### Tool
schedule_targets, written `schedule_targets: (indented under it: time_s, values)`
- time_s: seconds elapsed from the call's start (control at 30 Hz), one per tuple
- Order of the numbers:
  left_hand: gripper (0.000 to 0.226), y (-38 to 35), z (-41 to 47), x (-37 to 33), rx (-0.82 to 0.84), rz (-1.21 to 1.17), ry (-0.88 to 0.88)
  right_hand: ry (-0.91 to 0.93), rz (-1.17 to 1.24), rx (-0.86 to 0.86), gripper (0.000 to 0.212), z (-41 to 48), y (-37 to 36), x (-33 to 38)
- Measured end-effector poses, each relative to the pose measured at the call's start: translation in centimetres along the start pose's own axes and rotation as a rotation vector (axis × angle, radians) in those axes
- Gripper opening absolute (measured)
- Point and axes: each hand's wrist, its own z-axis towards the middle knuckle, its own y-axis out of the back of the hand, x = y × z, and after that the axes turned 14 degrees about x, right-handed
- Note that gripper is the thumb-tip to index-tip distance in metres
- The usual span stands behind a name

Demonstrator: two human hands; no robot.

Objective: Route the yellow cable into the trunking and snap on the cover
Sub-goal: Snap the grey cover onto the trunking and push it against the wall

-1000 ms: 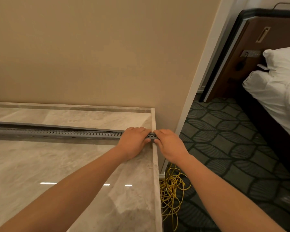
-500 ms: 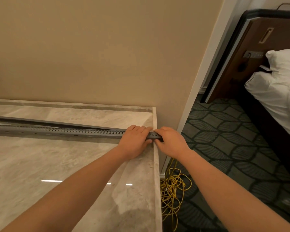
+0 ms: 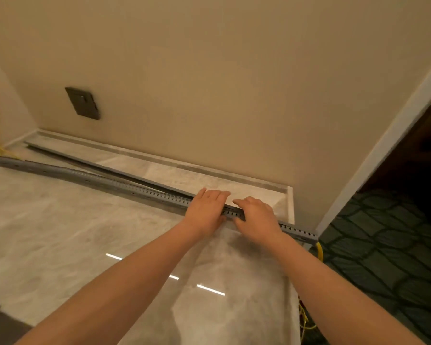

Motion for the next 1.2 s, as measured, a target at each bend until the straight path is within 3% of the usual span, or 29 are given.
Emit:
schedule_targets:
  time_s: [0.57,0.77,1.2]
  values:
    - [0.065,3.1,-6.8,28.2,0.007,-0.022,0.055,-0.038,0.124,0.011,0.046,16.0,-3.5,23.4]
    - [0.066,3.6,-8.9,34.2,0.007,-0.027,0.064,-0.03,0.117,0.052,0.048,19.5,-4.3,28.8]
    - [0.062,3.6,-13.8,46.3,-0.007,-0.06,0.281,0.092,0.086,0.161,0.044,27.6,-5.7,38.2]
